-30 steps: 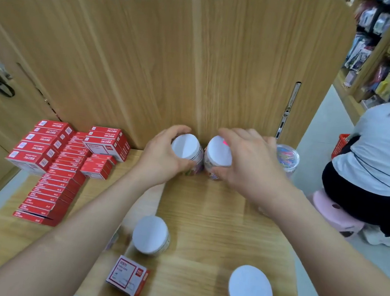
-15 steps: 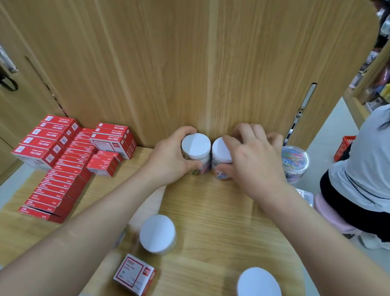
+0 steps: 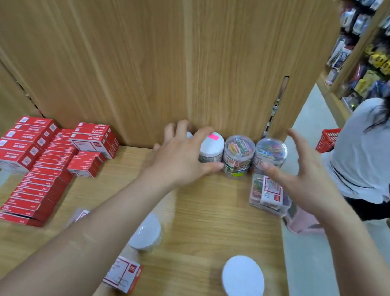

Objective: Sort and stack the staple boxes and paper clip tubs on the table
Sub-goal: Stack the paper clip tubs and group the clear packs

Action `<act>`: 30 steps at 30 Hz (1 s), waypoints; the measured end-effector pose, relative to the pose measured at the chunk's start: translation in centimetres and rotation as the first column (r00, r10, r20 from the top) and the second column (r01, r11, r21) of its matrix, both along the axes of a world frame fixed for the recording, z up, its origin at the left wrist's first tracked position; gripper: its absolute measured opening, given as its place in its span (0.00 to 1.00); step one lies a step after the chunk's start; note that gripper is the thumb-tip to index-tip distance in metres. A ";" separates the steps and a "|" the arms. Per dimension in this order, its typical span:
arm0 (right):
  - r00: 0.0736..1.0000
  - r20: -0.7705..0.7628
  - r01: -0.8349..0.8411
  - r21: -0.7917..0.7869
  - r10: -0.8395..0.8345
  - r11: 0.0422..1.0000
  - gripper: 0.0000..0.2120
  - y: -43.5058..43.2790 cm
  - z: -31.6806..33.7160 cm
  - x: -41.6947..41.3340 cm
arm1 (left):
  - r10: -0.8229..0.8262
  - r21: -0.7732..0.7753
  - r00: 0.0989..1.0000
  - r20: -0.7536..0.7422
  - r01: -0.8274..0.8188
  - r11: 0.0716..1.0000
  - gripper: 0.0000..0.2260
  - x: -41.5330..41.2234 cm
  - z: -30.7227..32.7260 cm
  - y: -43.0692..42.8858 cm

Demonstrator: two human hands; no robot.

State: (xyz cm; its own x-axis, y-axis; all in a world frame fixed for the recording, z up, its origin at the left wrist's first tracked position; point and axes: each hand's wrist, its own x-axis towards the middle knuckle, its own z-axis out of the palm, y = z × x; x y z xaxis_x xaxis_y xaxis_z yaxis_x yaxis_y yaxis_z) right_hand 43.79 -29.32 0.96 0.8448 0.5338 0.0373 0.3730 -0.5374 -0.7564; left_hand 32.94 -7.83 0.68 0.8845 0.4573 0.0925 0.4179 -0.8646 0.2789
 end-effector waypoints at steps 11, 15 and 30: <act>0.999 -0.018 0.045 0.093 -0.044 0.995 0.29 1.6 -2.7 0.4 | 0.081 0.034 0.996 -0.038 -0.080 0.996 0.33 1.2 0.2 -0.1; 0.998 0.009 0.056 0.095 -0.057 0.994 0.27 1.5 -2.6 0.3 | 0.073 0.016 0.996 -0.043 -0.072 0.997 0.33 0.4 0.5 0.3; 0.999 0.039 0.025 0.144 -0.031 0.989 0.28 2.4 -3.4 0.1 | -0.096 -0.079 0.961 -0.260 0.078 0.994 0.36 -3.6 -2.0 -3.8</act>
State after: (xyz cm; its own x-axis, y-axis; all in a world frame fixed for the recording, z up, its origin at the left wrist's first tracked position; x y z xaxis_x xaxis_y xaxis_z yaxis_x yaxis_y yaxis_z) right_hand 43.84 -26.97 -2.46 0.8555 0.4967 0.1465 0.3914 -0.4351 -0.8109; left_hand 29.35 -11.64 -1.30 0.9101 0.3748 -0.1766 0.4082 -0.8839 0.2282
